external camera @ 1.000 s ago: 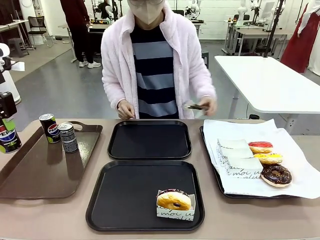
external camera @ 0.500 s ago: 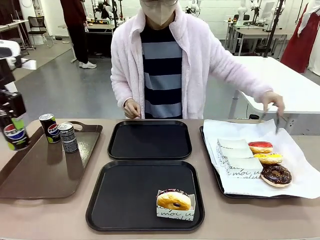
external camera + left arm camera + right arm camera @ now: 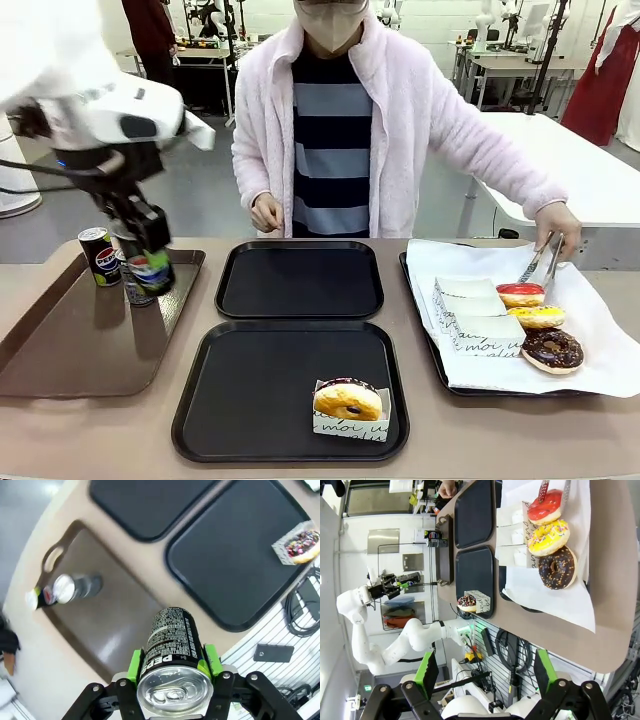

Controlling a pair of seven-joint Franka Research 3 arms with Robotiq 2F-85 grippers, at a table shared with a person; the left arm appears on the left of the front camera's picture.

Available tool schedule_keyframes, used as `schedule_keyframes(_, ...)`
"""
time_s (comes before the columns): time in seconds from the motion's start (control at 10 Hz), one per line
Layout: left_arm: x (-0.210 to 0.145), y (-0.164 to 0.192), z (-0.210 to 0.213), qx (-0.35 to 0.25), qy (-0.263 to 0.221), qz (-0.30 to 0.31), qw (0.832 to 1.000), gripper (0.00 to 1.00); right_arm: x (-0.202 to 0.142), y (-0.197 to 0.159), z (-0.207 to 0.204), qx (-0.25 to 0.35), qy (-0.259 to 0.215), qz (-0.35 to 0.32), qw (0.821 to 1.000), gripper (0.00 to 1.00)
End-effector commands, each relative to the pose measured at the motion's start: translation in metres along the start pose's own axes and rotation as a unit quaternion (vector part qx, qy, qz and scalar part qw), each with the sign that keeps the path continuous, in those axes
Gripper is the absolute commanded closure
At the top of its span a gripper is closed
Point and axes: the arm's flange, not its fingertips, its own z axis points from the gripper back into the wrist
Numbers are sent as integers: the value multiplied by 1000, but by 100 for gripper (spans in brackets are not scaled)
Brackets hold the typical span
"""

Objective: Set up donuts and drinks on trays.
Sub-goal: Pick up one Pepsi coke and place it on the Flat Tray.

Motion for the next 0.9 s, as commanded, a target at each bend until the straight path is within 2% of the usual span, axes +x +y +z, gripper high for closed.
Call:
schedule_keyframes(0.0,34,-15,-32,-21,5,-24,999,42,0,0,0,9,-4,6,1000,0)
schedule_keyframes(0.3,65,-50,-73,-66,15,-54,996,42,0,0,0,9,-4,6,1000,0)
schedule_keyframes(0.8,61,-78,-133,-60,7,-96,994,42,0,0,0,9,-4,6,1000,0)
